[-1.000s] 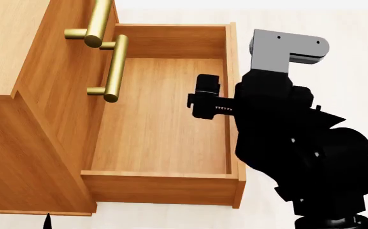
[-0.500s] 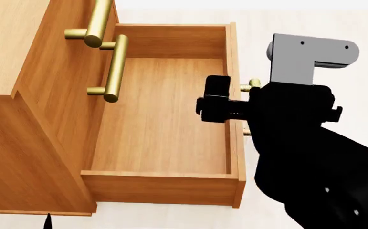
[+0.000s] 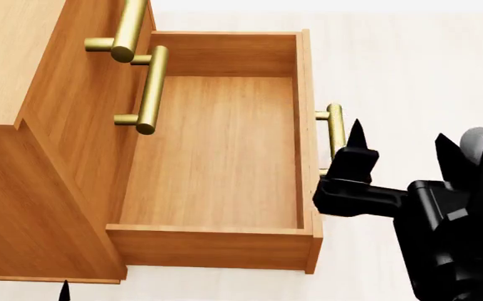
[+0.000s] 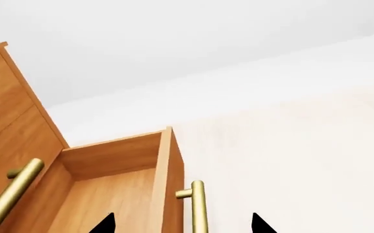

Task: Put the bowl in the bottom drawer of the cabinet and close it.

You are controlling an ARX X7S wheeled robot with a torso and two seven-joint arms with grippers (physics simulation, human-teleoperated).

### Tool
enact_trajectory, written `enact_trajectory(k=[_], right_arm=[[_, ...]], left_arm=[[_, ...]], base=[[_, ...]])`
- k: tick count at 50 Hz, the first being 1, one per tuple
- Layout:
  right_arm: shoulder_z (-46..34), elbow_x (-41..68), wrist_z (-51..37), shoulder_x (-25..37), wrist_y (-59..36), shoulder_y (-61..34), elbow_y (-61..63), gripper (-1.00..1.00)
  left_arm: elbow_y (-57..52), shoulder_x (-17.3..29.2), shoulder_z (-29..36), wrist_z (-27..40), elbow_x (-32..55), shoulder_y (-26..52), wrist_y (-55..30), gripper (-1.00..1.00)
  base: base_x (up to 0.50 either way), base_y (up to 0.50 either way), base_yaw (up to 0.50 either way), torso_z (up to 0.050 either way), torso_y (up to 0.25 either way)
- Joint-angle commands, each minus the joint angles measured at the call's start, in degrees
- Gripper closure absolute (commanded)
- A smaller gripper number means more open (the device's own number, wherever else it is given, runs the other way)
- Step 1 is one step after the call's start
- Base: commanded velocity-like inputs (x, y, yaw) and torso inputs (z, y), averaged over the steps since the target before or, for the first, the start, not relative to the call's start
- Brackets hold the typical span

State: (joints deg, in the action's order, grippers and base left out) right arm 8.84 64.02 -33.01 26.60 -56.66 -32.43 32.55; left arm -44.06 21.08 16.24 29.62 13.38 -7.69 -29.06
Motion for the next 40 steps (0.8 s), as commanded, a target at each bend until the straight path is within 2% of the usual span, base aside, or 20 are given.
enact_trajectory(k=[1, 18, 34, 40], right_arm=[[11.2, 2.8, 2.7, 1.1, 4.0, 11.8, 6.1, -1.0], [26.8, 9.6, 3.7, 2.3, 7.4, 26.6, 11.2, -1.0], [36.3, 6.9, 11.8, -4.3, 12.5, 41.9, 13.3, -1.0], [42.0, 7.1, 16.0, -8.6, 15.8, 48.7, 14.0, -1.0]], left_arm=[[0.1, -1.0, -1.8, -2.1, 0.5, -0.1, 1.3, -1.0], [-0.3, -0.7, -1.7, -1.5, 0.7, -0.1, 1.0, -1.0], [-0.3, -0.4, -1.1, -1.2, 0.5, -0.2, 1.2, -1.0], [-0.2, -0.3, -1.1, -1.1, 0.6, -0.1, 1.5, -1.0]], base=[[0.0, 0.0, 0.0, 0.0, 0.0], [0.0, 0.0, 0.0, 0.0, 0.0], [0.0, 0.0, 0.0, 0.0, 0.0], [0.0, 0.0, 0.0, 0.0, 0.0]])
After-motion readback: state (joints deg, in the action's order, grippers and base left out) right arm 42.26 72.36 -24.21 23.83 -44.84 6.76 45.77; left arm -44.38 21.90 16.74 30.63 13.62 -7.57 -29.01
